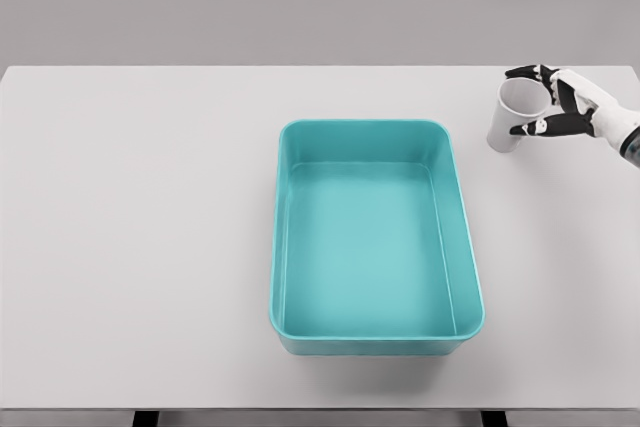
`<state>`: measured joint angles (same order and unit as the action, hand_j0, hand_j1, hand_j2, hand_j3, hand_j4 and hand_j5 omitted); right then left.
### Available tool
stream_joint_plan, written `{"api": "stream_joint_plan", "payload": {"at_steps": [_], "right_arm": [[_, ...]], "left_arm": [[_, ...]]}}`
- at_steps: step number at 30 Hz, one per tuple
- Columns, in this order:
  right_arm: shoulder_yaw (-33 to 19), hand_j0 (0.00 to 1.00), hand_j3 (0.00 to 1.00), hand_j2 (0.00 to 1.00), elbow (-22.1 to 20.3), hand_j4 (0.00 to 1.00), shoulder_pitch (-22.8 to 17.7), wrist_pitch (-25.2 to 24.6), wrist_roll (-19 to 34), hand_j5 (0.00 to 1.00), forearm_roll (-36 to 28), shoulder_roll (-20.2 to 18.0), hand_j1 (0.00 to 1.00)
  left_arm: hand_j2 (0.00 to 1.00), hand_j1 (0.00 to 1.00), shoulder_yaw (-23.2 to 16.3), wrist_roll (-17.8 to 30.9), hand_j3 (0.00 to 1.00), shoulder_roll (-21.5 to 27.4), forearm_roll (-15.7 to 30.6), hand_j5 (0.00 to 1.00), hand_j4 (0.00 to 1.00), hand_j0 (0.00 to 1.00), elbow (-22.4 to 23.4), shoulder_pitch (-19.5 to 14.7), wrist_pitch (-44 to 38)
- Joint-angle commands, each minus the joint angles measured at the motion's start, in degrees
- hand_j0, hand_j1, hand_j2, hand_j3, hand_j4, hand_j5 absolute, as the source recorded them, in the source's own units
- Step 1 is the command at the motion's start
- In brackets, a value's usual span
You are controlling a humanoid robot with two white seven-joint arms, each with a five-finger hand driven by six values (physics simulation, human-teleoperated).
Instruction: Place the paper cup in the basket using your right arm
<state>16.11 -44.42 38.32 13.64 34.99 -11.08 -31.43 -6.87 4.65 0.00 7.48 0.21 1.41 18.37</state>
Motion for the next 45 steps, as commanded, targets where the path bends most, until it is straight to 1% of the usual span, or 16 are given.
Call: {"api": "stream_joint_plan", "payload": {"at_steps": [1, 3, 7, 15, 20, 23, 25, 27, 29, 34, 40, 41, 43, 45], "right_arm": [[-0.02, 0.73, 0.73, 0.73, -0.31, 0.73, 0.00, 0.07, 0.01, 0.73, -0.26, -0.21, 0.73], [-0.02, 0.73, 0.73, 0.73, -0.40, 0.73, 0.09, 0.07, 0.01, 0.73, -0.26, -0.22, 0.73], [-0.20, 0.73, 0.73, 0.73, -2.33, 0.73, 0.09, 0.07, 0.01, 0.73, -0.44, -0.57, 0.73], [-0.90, 0.74, 0.74, 0.74, -9.36, 0.74, -0.09, -0.02, 0.01, 0.74, -0.70, -0.92, 0.74], [-1.08, 0.74, 0.74, 0.74, -16.56, 0.74, -0.61, -0.10, 0.01, 0.74, -0.79, -1.27, 0.74], [-1.25, 0.74, 0.74, 0.74, -20.44, 0.74, -0.79, -0.10, 0.01, 0.74, -0.88, -2.24, 0.74], [-1.25, 0.74, 0.74, 0.74, -22.46, 0.74, -0.88, -0.28, 0.01, 0.74, -0.96, -2.59, 0.74], [-1.96, 0.74, 0.74, 0.74, -23.34, 0.74, -0.97, -0.19, 0.01, 0.74, -0.96, -2.59, 0.74], [-1.96, 0.74, 0.74, 0.74, -25.80, 0.74, -1.05, -0.28, 0.01, 0.74, -0.96, -3.03, 0.74], [-1.52, 0.74, 0.74, 0.74, -33.44, 0.74, -2.28, -0.45, 0.01, 0.74, -1.14, -3.12, 0.74], [-0.20, 0.75, 0.75, 0.75, -37.93, 0.75, -2.72, -0.54, 0.01, 0.75, -1.23, -3.03, 0.75], [-0.02, 0.75, 0.75, 0.75, -39.60, 0.75, -3.16, -0.54, 0.01, 0.75, -1.23, -2.94, 0.75], [1.56, 0.75, 0.75, 0.75, -41.44, 0.75, -3.43, -0.54, 0.01, 0.75, -1.23, -2.94, 0.75], [2.96, 0.75, 0.75, 0.75, -41.97, 0.75, -3.43, -0.37, 0.01, 0.75, -1.23, -2.59, 0.75]], "left_arm": [[1.00, 1.00, 0.02, 0.01, 1.00, 0.00, 0.07, 1.00, 1.00, 1.00, -0.03, 0.00, 0.00], [1.00, 1.00, 0.02, 0.01, 1.00, 0.00, -0.01, 1.00, 1.00, 1.00, -0.03, 0.00, 0.00], [1.00, 1.00, 0.02, 0.01, 1.00, 0.00, -0.01, 1.00, 1.00, 1.00, 0.05, 0.00, 0.00], [1.00, 1.00, 0.02, 0.01, 1.00, 0.00, -0.01, 1.00, 1.00, 1.00, -0.03, 0.00, 0.00], [1.00, 1.00, 0.02, 0.01, 1.00, 0.00, 0.07, 1.00, 1.00, 1.00, -0.03, 0.00, 0.00], [1.00, 1.00, 0.02, 0.01, 1.00, 0.00, -0.01, 1.00, 1.00, 1.00, -0.03, 0.00, 0.00], [1.00, 1.00, 0.02, 0.01, 1.00, 0.00, 0.07, 1.00, 1.00, 1.00, -0.03, 0.00, 0.00], [1.00, 1.00, 0.02, 0.01, 1.00, 0.00, -0.01, 1.00, 1.00, 1.00, -0.03, 0.00, 0.00], [1.00, 1.00, 0.02, 0.01, 1.00, 0.00, 0.07, 1.00, 1.00, 1.00, 0.06, 0.00, 0.00], [1.00, 1.00, 0.02, 0.01, 1.00, 0.00, 0.07, 1.00, 1.00, 1.00, -0.03, 0.00, 0.00], [1.00, 1.00, 0.02, 0.01, 1.00, 0.00, 0.07, 1.00, 1.00, 1.00, -0.03, 0.00, 0.00], [1.00, 1.00, 0.02, 0.01, 1.00, 0.00, -0.01, 1.00, 1.00, 1.00, -0.03, 0.00, 0.00], [1.00, 1.00, 0.02, 0.01, 1.00, 0.00, -0.01, 1.00, 1.00, 1.00, 0.05, 0.00, 0.00], [1.00, 1.00, 0.02, 0.01, 1.00, 0.00, 0.07, 1.00, 1.00, 1.00, -0.03, 0.00, 0.00]]}}
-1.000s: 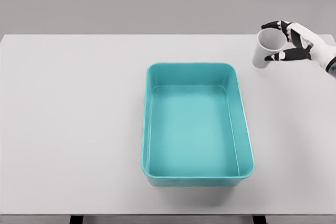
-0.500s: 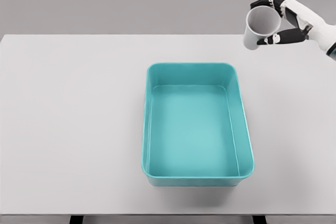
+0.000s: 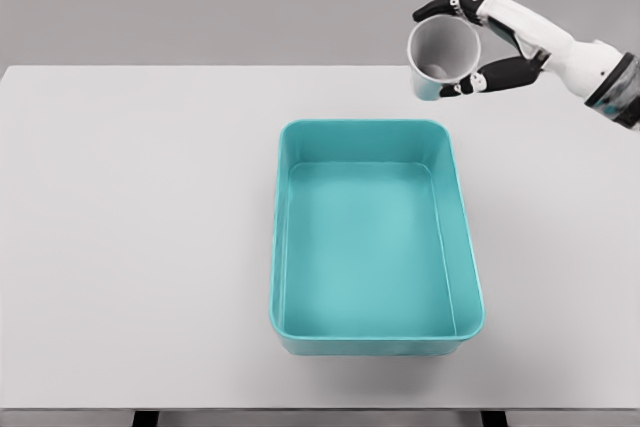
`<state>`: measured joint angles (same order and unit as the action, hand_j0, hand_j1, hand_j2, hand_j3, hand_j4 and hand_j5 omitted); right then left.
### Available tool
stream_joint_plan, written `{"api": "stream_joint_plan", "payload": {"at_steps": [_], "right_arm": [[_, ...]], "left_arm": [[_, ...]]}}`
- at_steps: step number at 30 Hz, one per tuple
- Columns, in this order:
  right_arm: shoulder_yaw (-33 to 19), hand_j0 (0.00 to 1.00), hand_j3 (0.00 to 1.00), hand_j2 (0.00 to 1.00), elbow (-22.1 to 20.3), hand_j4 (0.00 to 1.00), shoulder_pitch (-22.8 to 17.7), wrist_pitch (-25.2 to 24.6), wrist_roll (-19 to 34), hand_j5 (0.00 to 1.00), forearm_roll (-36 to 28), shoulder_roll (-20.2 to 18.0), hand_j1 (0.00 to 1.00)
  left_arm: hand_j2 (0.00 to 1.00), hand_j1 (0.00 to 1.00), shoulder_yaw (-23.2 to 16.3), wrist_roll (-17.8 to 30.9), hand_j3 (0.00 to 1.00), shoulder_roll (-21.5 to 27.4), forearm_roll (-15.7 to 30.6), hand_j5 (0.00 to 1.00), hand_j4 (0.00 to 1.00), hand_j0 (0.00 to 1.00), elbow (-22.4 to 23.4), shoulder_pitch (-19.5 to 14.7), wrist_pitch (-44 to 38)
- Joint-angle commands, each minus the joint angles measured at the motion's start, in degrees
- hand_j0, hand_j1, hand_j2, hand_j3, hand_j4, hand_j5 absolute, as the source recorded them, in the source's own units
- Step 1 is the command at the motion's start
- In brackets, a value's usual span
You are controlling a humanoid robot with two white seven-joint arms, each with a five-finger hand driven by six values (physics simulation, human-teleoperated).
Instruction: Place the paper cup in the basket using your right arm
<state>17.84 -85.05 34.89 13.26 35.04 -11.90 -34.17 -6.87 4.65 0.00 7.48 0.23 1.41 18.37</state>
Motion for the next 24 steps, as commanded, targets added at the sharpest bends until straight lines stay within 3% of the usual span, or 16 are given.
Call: {"api": "stream_joint_plan", "payload": {"at_steps": [1, 8, 24], "right_arm": [[1.93, 0.75, 0.75, 0.75, -2.31, 0.75, 0.00, 0.01, -0.04, 0.75, -0.40, 0.07, 0.75], [6.50, 0.75, 0.75, 0.75, -3.98, 0.75, -0.09, 0.45, -0.04, 0.75, -0.14, -0.19, 0.75], [9.05, 0.75, 0.75, 0.75, -4.51, 0.75, -2.55, 3.00, -0.04, 0.75, 2.85, -0.19, 0.75]], "left_arm": [[1.00, 1.00, 0.02, 0.01, 1.00, 0.00, -0.01, 1.00, 1.00, 1.00, -0.06, 0.00, 0.00], [1.00, 1.00, 0.02, 0.01, 1.00, 0.00, -0.01, 1.00, 1.00, 1.00, 0.03, 0.00, 0.00], [1.00, 1.00, 0.02, 0.01, 1.00, 0.00, 0.08, 1.00, 1.00, 1.00, 0.03, 0.00, 0.00]]}}
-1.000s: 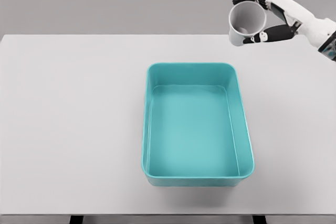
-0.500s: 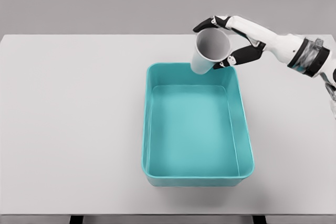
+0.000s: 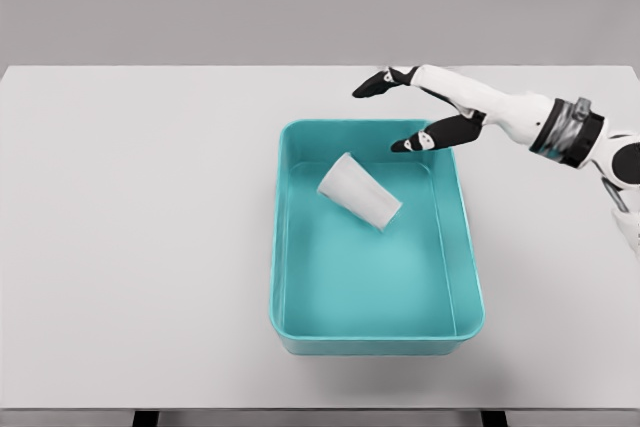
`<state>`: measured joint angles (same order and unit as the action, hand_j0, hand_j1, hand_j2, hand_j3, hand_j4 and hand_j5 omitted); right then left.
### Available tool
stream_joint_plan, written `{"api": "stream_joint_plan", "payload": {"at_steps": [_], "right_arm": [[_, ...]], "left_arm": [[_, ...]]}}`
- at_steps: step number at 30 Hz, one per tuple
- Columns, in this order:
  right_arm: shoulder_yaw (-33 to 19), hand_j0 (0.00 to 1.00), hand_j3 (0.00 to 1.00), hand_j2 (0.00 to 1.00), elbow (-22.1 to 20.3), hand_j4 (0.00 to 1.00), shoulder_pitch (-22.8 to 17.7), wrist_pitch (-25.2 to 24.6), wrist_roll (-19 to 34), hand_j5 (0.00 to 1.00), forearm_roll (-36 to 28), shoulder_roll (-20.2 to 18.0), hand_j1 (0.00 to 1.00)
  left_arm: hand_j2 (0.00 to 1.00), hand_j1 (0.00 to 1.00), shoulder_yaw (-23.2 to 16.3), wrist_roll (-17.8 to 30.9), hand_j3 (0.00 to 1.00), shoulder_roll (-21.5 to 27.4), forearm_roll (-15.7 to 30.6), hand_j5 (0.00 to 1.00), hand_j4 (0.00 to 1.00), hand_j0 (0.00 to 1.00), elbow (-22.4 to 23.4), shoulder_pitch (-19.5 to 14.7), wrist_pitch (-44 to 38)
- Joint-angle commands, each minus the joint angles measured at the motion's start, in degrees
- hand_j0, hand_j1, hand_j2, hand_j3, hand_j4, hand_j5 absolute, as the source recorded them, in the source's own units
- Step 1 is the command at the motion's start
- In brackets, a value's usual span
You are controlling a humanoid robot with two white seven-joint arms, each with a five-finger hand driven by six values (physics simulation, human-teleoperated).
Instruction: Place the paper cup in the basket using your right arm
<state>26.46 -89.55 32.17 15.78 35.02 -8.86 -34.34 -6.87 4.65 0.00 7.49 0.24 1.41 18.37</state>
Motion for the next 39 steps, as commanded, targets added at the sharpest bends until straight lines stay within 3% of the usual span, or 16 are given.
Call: {"api": "stream_joint_plan", "payload": {"at_steps": [1, 4, 6, 8, 11, 16, 20, 22, 25, 39], "right_arm": [[1.66, 0.75, 0.75, 0.75, -0.01, 0.75, 0.00, 0.65, -0.02, 0.75, 0.77, 0.15, 0.75], [3.33, 0.83, 0.83, 0.83, -0.01, 0.83, 0.09, 0.92, -0.02, 0.83, 2.35, 0.86, 0.83], [-3.16, 0.99, 0.99, 0.99, -0.10, 0.99, -0.53, 4.08, -0.02, 0.99, 1.74, 0.15, 0.99], [-8.97, 1.00, 1.00, 1.00, -0.45, 1.00, -3.69, 6.02, -0.02, 1.00, 0.95, 0.06, 1.00], [-18.89, 1.00, 1.00, 1.00, 2.71, 1.00, -10.28, 10.23, -0.02, 1.00, -8.09, -0.37, 1.00], [-29.54, 1.00, 1.00, 1.00, 7.37, 1.00, -13.01, 10.59, -0.02, 1.00, -14.96, -1.25, 1.00], [-28.31, 1.00, 1.00, 1.00, 12.64, 1.00, -14.15, 10.59, -0.02, 1.00, -12.42, -0.99, 1.00], [-27.43, 1.00, 1.00, 1.00, 13.70, 1.00, -14.33, 9.71, -0.02, 1.00, -5.12, 1.55, 1.00], [-27.43, 1.00, 1.00, 1.00, 15.54, 1.00, -14.33, 9.62, -0.02, 1.00, 0.42, 3.76, 1.00], [-27.96, 1.00, 1.00, 1.00, 15.81, 1.00, -14.06, 8.39, -0.02, 1.00, 0.51, 3.05, 1.00]], "left_arm": [[1.00, 1.00, 0.02, 0.01, 1.00, 0.00, 0.07, 1.00, 1.00, 1.00, -0.06, 0.00, 0.00], [1.00, 1.00, 0.02, 0.01, 1.00, 0.00, -0.01, 1.00, 1.00, 1.00, -0.06, 0.00, 0.00], [1.00, 1.00, 0.02, 0.01, 1.00, 0.00, 0.07, 1.00, 1.00, 1.00, 0.03, 0.00, 0.00], [1.00, 1.00, 0.02, 0.01, 1.00, 0.00, -0.01, 1.00, 1.00, 1.00, 0.03, 0.00, 0.00], [1.00, 1.00, 0.02, 0.01, 1.00, 0.00, -0.01, 1.00, 1.00, 1.00, -0.06, 0.00, 0.00], [1.00, 1.00, 0.02, 0.01, 1.00, 0.00, -0.01, 1.00, 1.00, 1.00, 0.03, 0.00, 0.00], [1.00, 1.00, 0.02, 0.01, 1.00, 0.00, 0.07, 1.00, 1.00, 1.00, -0.06, 0.00, 0.09], [1.00, 1.00, 0.02, 0.01, 1.00, 0.00, 0.07, 1.00, 1.00, 1.00, -0.06, 0.00, 0.00], [1.00, 1.00, 0.02, 0.01, 1.00, 0.00, 0.07, 1.00, 1.00, 1.00, -0.06, 0.00, 0.00], [1.00, 1.00, 0.02, 0.01, 1.00, 0.00, -0.01, 1.00, 1.00, 1.00, -0.06, 0.00, 0.00]]}}
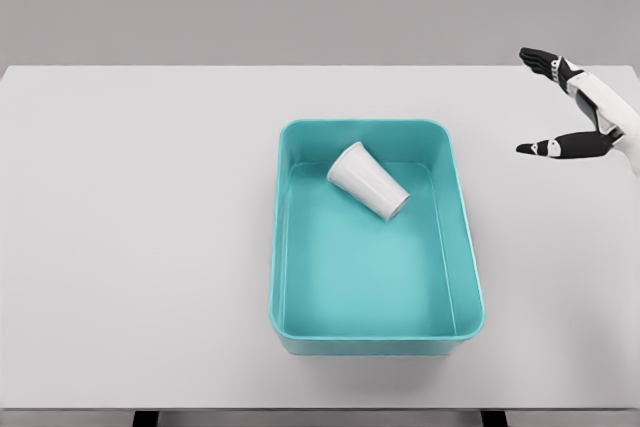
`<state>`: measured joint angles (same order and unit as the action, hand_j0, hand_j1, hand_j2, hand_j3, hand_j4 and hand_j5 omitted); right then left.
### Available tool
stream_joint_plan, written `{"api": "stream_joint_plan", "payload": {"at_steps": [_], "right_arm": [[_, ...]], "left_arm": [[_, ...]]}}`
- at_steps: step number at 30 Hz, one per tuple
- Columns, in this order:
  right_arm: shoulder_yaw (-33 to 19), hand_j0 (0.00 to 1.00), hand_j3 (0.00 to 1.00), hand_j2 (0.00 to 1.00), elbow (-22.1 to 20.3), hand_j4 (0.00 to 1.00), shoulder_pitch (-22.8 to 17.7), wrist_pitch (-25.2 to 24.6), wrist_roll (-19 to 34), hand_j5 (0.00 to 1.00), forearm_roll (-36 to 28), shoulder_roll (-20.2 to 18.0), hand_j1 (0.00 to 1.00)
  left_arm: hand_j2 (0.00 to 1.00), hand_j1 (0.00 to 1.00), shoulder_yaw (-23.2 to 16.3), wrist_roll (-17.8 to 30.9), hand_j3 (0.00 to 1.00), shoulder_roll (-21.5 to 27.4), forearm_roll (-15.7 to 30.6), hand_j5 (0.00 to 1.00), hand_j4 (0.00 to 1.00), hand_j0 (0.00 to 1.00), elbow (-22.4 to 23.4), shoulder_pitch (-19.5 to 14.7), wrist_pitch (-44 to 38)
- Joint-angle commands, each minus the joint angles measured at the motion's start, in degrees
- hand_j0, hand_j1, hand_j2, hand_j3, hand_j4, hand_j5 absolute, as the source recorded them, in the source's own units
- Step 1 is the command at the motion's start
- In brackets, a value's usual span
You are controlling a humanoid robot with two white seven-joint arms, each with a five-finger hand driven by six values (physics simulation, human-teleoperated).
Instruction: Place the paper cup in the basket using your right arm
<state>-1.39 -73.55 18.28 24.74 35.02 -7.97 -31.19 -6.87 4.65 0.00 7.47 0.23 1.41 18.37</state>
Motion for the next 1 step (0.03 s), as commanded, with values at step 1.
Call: {"api": "stream_joint_plan", "payload": {"at_steps": [1], "right_arm": [[-0.11, 1.00, 1.00, 1.00, -0.19, 1.00, 0.00, -0.66, -0.02, 1.00, -0.38, -0.19, 1.00]], "left_arm": [[1.00, 1.00, -0.07, 0.01, 1.00, 0.00, 0.00, 1.00, 1.00, 1.00, -0.05, 0.00, 0.00]]}}
